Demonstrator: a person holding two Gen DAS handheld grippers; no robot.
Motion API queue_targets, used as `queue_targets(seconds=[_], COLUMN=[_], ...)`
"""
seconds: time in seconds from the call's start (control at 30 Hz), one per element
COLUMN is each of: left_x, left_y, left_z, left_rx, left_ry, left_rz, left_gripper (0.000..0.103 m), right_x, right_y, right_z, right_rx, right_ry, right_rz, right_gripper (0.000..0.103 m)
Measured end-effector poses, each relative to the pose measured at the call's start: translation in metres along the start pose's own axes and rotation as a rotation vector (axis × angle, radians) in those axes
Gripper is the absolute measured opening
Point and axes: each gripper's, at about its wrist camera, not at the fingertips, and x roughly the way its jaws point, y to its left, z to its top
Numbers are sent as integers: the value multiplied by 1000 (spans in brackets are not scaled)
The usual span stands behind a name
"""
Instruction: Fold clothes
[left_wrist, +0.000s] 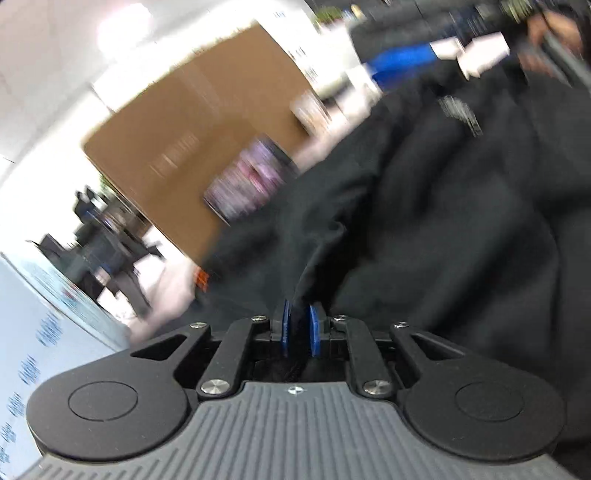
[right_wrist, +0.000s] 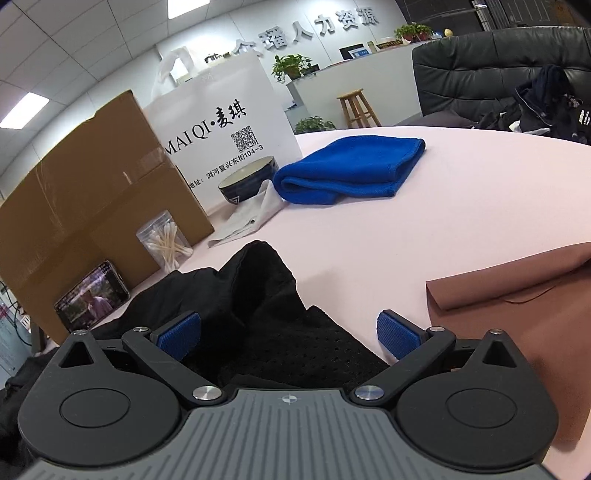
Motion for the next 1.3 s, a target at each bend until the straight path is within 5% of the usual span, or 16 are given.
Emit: queue_targets(seconds=[0.1,0.13,0.2,0.23,0.27,0.33,0.4,0.5,0.57,0.7,0.83,1.13,1.3], left_x=[-4,-11,-32,-47,-52,-55,-48,-21,6,49,64,75,76], left_y=[3,9,17,22,23,26,27,25,22,5,-9,-2,-6], left_z=[0,2,-1,0,1,8,25,46,57,57,47,42,44], left_rx=[-61,-100,-167,-219,-262,-320,-337,-344,-355,-339,-294,-378,-385], left_ry=[-42,-74,-163,-239,-287,-337,-336,-279,-196,-79,-66,-42,-41], left_rz=[18,22,36,50,59,70,158,270,280,106,-23,-42,-41], left_gripper=[15,23,56,83,86,87,87,86,86,86,86,103,103], right_x=[-3,-6,-13,-16,-20,-25,-23,-14,-5,29,41,48,49], right_y=[0,-3,-6,-4,1,18,39,71,85,103,98,93,92], right_z=[-1,0,2,4,9,17,27,34,34,18,1,-9,-9], right_rx=[1,20,47,44,29,-30,-91,-157,-186,-282,-392,-429,-419], right_ry=[-13,-25,-48,-58,-78,-117,-120,-108,-86,30,90,134,139], right_rz=[7,18,30,33,43,74,118,193,233,184,61,10,19], right_gripper=[103,103,103,103,103,103,103,103,103,103,102,103,103])
